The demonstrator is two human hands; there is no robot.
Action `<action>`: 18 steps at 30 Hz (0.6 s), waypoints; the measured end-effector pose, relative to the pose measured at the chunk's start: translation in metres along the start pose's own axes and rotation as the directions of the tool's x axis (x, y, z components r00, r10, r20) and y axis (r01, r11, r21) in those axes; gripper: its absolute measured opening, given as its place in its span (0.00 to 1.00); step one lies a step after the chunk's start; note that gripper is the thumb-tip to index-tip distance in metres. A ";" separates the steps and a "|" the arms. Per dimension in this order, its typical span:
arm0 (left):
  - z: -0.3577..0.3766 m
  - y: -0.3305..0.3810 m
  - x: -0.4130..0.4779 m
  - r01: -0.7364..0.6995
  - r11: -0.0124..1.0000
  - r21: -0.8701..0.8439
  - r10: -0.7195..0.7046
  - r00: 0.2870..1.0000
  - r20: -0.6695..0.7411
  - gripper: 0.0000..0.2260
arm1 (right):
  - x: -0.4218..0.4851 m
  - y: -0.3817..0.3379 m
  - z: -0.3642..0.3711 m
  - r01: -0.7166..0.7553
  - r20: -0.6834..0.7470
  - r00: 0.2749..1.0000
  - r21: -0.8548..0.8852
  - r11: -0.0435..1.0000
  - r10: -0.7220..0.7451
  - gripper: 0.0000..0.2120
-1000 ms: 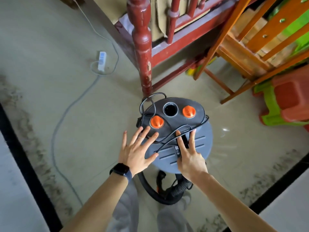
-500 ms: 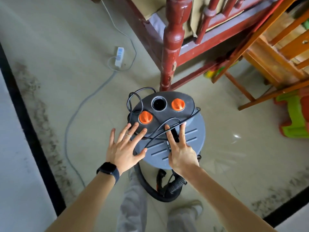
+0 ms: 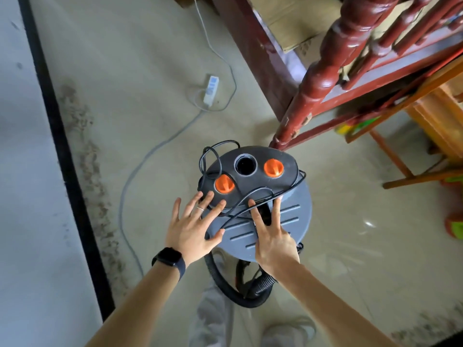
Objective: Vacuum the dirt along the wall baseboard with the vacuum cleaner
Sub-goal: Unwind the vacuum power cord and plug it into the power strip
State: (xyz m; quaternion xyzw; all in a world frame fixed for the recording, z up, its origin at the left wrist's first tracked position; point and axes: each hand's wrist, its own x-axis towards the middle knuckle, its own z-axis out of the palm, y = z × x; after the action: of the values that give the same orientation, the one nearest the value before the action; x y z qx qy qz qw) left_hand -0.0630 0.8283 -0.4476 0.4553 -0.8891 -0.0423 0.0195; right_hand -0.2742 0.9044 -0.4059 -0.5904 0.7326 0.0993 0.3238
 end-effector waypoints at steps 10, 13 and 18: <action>-0.002 -0.015 -0.006 0.168 0.985 -0.043 -0.169 0.986 -0.003 0.29 | 0.037 -0.016 -0.030 0.096 0.072 0.993 -0.028 0.995 -0.093 0.57; -0.007 -0.028 0.015 0.215 0.976 -0.038 -0.214 0.976 0.028 0.29 | 0.063 -0.025 -0.045 0.115 0.060 0.992 -0.027 0.993 -0.113 0.56; -0.015 -0.057 0.053 0.237 0.971 -0.006 -0.236 0.970 0.058 0.28 | 0.107 -0.045 -0.067 0.138 0.022 0.990 -0.053 0.989 -0.137 0.56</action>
State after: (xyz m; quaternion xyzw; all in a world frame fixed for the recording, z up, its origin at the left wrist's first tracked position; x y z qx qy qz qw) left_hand -0.0471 0.7511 -0.4386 0.5565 -0.8284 -0.0632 -0.0080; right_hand -0.2666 0.7711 -0.4069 -0.6472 0.6841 0.1022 0.3204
